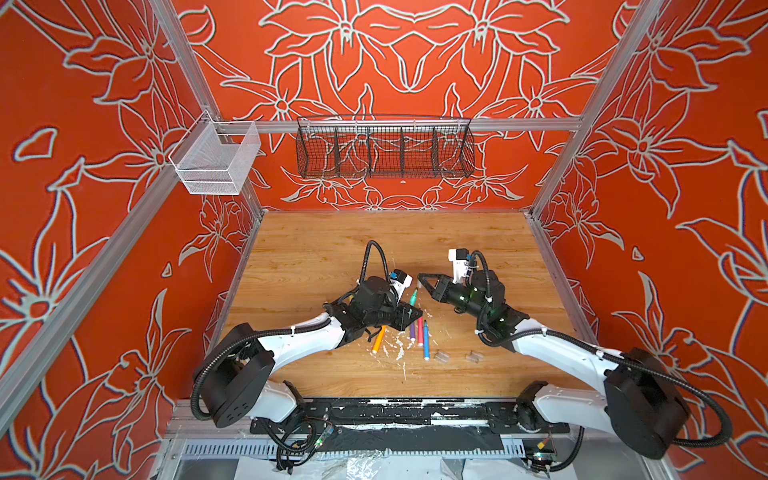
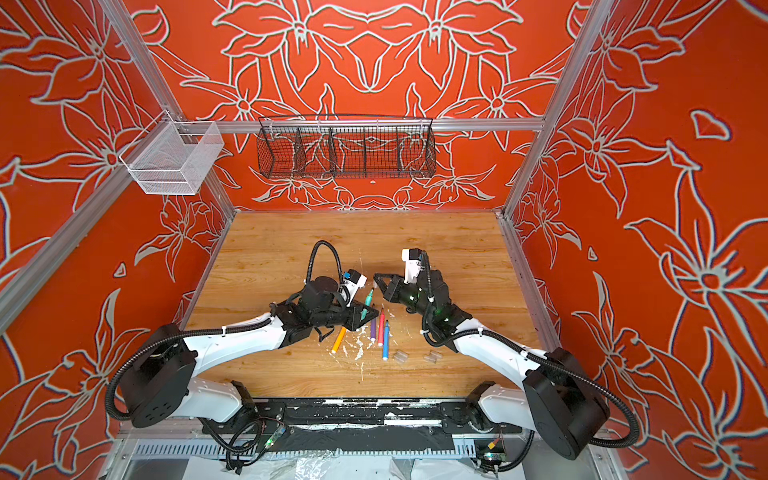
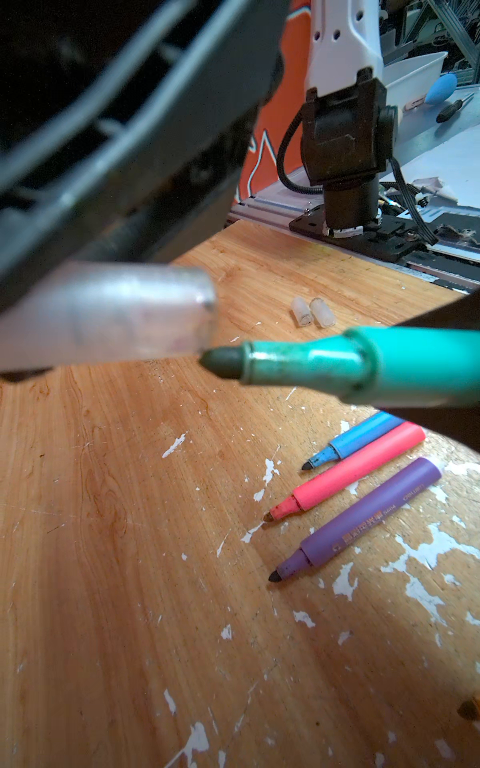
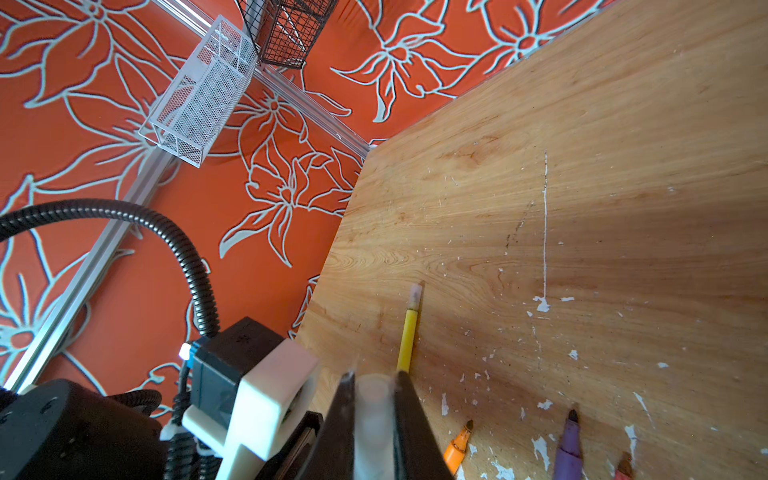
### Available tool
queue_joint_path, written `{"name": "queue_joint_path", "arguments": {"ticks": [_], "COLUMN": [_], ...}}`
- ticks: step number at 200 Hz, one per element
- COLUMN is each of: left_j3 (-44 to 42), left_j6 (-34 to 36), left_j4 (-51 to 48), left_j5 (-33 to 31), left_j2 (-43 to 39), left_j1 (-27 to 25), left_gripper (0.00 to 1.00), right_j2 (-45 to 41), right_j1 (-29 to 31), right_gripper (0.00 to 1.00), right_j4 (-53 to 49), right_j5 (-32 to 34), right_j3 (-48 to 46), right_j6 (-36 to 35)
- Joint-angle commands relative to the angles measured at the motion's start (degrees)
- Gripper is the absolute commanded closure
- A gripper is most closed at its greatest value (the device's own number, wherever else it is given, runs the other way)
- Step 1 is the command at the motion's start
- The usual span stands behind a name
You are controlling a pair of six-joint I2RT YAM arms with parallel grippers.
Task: Insert the pens into the pen caps
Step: 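Align the held cap above the green marker tip with the right gripper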
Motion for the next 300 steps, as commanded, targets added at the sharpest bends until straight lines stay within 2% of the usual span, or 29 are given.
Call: {"name": "queue_joint_path", "arguments": {"ticks": [1,39,81,192,300], "left_j3": [0.16,0.12,-0.06,1.04,1.24], "left_j6": [-0.03,-0.14,0.01,0.1,0.44], "left_j4": [1.86,1.91,1.79,1.28,-0.53], "left_j5": [1.18,1.32,0.97,2.09,-1.21], "left_j2": [0.3,0.33,0.03,1.63,0.93], "left_j1": [0.05,0.05,0.05,0.05,0.14], "left_gripper": [1.0,1.0,1.0,1.0,1.0], "right_j2": [0.61,1.49,0.79,1.53,2.62], "right_j1": [0.29,0.32,0.31,1.05,2.99], "right_gripper": [1.0,1.0,1.0,1.0,1.0], "right_j4": [1.73,1.73,4.23,7.64,7.79], "right_j5": [-1.0,-0.8,3.9,3.28,3.3], "right_j3": [0.4,0.68,-1.83,-2.22,-1.69], "right_j6": [0.36,0.49,1.72,2.77,1.39]}}
